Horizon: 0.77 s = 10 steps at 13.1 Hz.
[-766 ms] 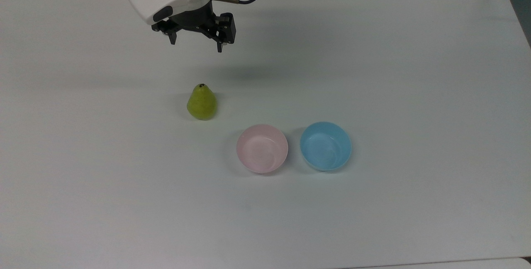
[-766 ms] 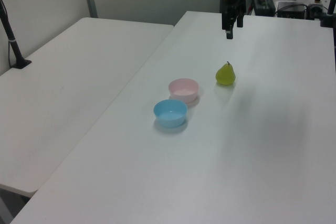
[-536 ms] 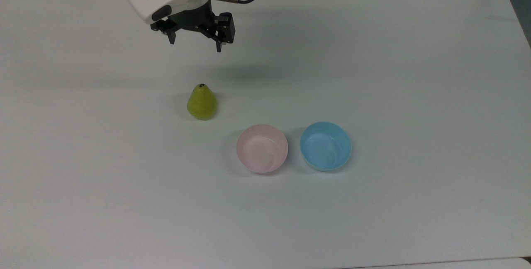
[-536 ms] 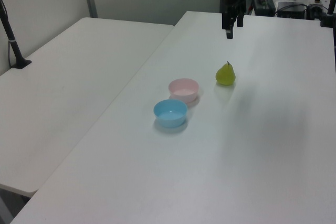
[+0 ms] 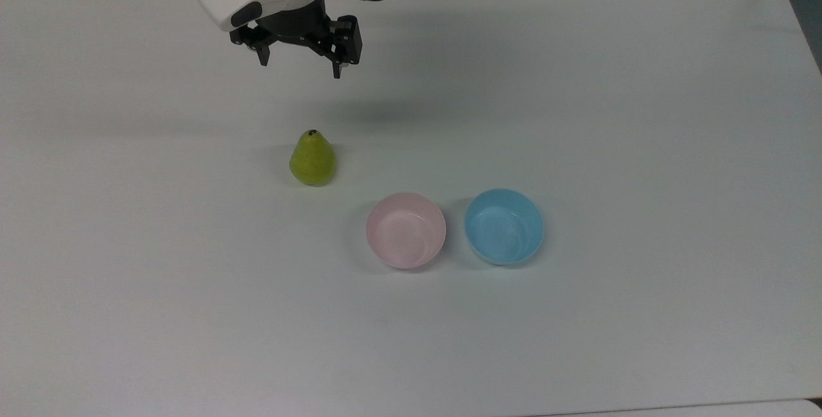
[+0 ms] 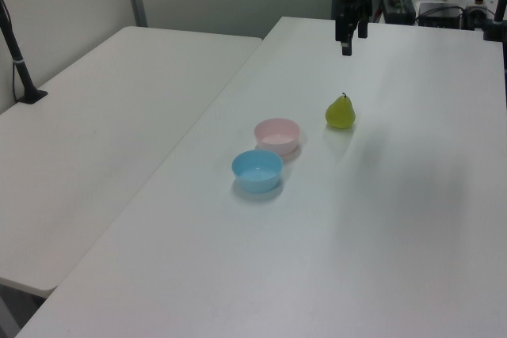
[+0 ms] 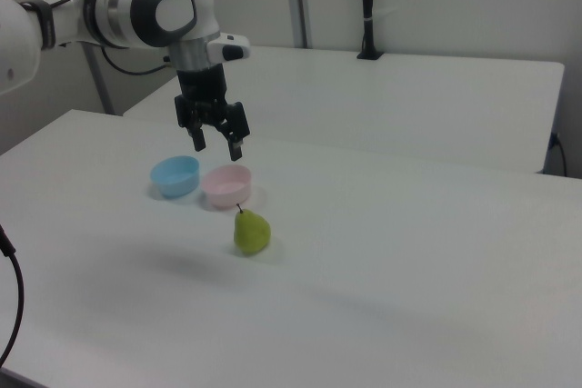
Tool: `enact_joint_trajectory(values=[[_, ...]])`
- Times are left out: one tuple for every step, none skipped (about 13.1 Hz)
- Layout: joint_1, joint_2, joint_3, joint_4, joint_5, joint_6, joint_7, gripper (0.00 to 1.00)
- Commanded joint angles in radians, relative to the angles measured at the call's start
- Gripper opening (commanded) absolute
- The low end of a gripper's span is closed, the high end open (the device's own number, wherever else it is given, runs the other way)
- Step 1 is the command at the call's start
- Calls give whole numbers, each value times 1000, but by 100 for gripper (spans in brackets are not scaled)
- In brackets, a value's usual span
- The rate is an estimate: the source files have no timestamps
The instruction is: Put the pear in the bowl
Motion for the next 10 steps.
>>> enact_joint_trajectory(values=[[8, -24, -9, -9, -16, -20, 6, 100], [8, -24, -9, -9, -16, -21, 6, 100], [3, -24, -9, -9, -16, -22, 6, 100], [2, -24, -9, -9, -16, -22, 5, 100], [0, -26, -9, -9, -16, -22, 5, 100], [2, -24, -9, -9, -16, -20, 6, 100], [3, -20, -7, -9, -13, -11, 9, 100], [5, -14, -7, -9, -11, -6, 8, 100], [5, -10, -6, -9, -7, -5, 5, 100], [2, -6, -6, -9, -5, -5, 3, 100]])
